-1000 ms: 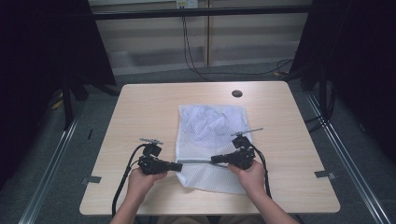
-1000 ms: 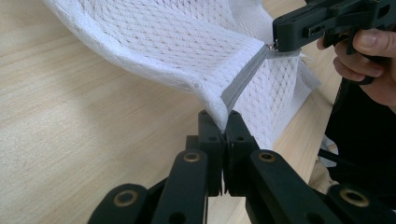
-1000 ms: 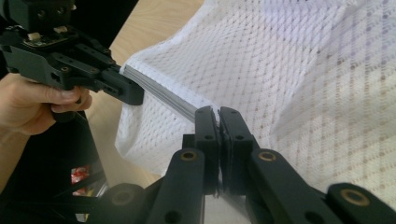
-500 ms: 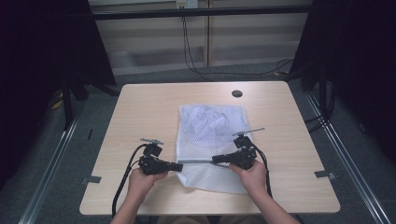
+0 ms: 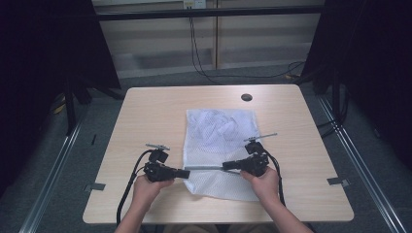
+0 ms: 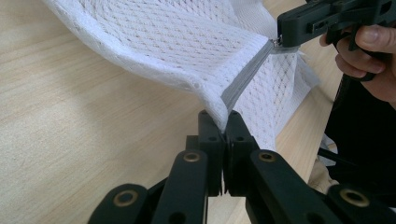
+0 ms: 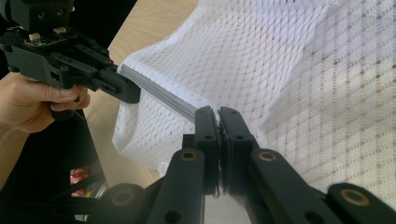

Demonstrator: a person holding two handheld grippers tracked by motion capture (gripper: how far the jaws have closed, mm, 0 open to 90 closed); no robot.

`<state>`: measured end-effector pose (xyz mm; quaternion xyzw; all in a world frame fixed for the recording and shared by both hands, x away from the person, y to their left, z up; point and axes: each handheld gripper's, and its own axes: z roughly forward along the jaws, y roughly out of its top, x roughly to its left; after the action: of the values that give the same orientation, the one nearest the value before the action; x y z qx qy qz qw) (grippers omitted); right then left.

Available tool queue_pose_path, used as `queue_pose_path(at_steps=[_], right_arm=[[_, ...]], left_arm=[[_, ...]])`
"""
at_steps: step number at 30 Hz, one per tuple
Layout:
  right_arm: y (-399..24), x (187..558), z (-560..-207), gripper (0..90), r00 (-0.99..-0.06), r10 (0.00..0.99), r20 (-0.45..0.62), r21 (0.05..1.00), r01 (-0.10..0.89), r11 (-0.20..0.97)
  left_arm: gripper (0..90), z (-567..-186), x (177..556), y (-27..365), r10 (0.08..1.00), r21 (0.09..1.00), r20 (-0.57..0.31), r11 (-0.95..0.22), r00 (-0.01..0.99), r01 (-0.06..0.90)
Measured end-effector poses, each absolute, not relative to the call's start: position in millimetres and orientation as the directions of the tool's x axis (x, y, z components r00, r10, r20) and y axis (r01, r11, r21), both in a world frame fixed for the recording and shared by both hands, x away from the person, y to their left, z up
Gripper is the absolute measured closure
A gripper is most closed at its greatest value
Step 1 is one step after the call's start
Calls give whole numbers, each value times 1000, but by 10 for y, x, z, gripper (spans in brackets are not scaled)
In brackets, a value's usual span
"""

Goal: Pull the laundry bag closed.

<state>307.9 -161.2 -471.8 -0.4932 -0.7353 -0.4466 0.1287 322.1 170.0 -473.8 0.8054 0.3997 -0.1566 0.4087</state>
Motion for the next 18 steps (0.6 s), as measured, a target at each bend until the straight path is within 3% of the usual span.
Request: queue_pose_path(at_steps=[18], right_arm=[[-1694, 3070, -4726, 871, -471, 614, 633, 529, 843, 102]], left_arm=[[884, -4740, 3220, 1702, 521, 527, -585, -338, 622, 779]])
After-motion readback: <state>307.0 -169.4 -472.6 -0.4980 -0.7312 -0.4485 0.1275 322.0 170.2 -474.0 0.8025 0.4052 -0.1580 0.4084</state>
